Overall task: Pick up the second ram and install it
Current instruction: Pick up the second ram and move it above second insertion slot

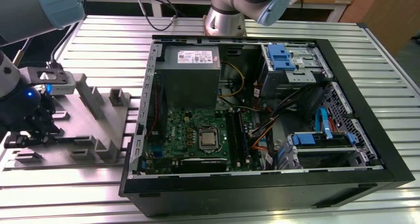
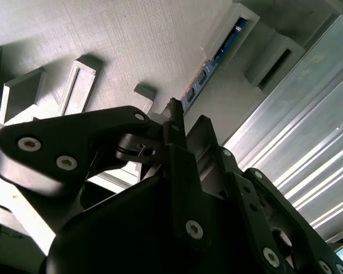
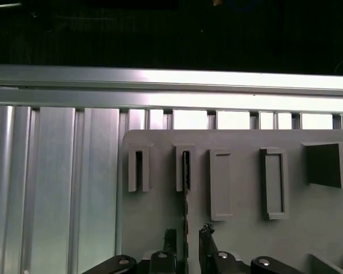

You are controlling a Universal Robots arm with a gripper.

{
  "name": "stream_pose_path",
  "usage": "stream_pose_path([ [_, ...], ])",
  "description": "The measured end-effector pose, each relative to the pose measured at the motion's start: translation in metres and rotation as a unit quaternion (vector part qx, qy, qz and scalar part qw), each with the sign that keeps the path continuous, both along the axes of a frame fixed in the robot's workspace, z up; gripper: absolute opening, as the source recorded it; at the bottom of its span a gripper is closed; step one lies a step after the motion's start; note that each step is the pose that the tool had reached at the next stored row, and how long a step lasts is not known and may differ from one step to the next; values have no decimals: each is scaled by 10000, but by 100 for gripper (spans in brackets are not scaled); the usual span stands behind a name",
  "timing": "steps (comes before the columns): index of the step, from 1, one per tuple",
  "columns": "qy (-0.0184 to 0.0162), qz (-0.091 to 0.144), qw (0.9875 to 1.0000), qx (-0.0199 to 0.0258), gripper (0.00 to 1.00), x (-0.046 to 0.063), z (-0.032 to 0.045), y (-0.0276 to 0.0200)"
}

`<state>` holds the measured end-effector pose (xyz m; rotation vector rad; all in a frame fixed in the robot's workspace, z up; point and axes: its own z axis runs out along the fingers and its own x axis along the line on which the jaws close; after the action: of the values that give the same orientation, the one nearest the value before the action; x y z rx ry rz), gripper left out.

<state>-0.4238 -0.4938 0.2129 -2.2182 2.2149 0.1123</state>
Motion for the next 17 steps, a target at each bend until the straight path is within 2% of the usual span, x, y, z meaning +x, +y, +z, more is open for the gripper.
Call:
stream_pose_path([
  [9,0,0,10000,0,29,2,-101,0],
  [17,0,0,10000,0,29,3,-132,6],
])
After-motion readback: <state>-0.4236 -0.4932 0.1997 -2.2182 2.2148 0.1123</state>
